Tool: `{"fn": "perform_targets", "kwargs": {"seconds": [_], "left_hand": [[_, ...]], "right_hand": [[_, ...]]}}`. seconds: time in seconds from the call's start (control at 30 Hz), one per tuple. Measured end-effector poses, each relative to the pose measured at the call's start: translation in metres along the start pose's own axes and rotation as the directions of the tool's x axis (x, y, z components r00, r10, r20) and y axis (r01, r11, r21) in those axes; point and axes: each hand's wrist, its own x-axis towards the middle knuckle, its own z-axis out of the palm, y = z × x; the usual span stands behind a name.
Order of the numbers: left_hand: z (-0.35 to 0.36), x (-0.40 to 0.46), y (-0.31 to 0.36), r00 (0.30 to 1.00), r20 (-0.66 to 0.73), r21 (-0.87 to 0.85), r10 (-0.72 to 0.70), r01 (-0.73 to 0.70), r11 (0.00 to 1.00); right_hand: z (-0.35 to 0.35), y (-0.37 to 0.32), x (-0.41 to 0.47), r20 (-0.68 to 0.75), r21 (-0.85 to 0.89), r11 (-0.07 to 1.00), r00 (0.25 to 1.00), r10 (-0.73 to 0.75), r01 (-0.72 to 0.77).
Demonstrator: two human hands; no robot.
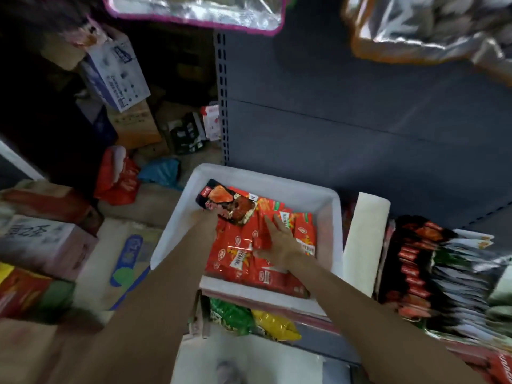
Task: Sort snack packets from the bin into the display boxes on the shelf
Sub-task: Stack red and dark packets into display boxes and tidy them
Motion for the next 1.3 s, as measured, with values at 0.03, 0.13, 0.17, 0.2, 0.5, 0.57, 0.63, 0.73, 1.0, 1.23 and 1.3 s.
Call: {"fn": "perform_targets", "kwargs": {"seconds": [0.03, 0.13, 0.17, 0.2, 0.5, 0.57, 0.63, 0.73, 1.0, 1.23, 1.3], "left_hand": [[0.0, 0.0, 0.003, 1.0, 0.017, -0.023, 0.011, -0.01, 1.0], [0.0, 0.005, 0.009, 0.997, -0.029, 0.064, 0.065, -0.063, 0.996], [-0.001, 0.003, 0.01, 0.995, -0.004, 0.134, 0.097, -0.096, 0.986], [-0.001, -0.007, 0.013, 0.987, -0.027, 0.21, 0.158, -0.149, 0.966], [0.015, -0.086, 0.025, 0.504, 0.169, 0.279, 0.847, -0.849, 0.449], [0.035, -0.112, 0.032, 0.433, 0.234, 0.179, 0.87, -0.899, 0.399], [0.06, -0.135, 0.033, 0.405, 0.294, 0.099, 0.865, -0.914, 0.394], [0.104, -0.164, 0.03, 0.367, 0.353, 0.04, 0.861, -0.925, 0.378], [0.196, -0.232, 0.024, 0.231, 0.43, 0.0, 0.873, -0.967, 0.256], [0.22, -0.229, -0.003, 0.215, 0.533, 0.154, 0.818, -0.976, 0.155], [0.222, -0.226, -0.01, 0.238, 0.554, 0.219, 0.798, -0.966, 0.137]], "right_hand": [[0.001, 0.0, 0.0, -0.001, -0.003, 1.0, 1.0, 0.002, -0.003], [-0.001, -0.002, -0.001, 0.005, 0.001, 1.0, 1.0, 0.007, -0.007], [-0.002, -0.002, -0.001, 0.001, 0.028, 1.0, 1.0, 0.004, -0.004], [-0.005, -0.002, -0.001, -0.017, 0.083, 0.997, 1.0, -0.005, 0.007], [-0.068, 0.016, -0.055, -0.403, 0.513, 0.806, 0.912, -0.08, 0.297], [-0.083, 0.031, -0.068, -0.466, 0.547, 0.758, 0.881, -0.077, 0.355], [-0.097, 0.049, -0.084, -0.575, 0.467, 0.798, 0.816, -0.054, 0.382], [-0.117, 0.081, -0.118, -0.702, 0.385, 0.836, 0.712, -0.01, 0.391], [-0.158, 0.176, -0.164, -0.835, 0.279, 0.91, 0.546, 0.073, 0.305], [-0.155, 0.22, -0.16, -0.724, 0.21, 0.959, 0.689, 0.023, 0.188], [-0.153, 0.224, -0.165, -0.75, 0.154, 0.969, 0.662, -0.013, 0.193]]}}
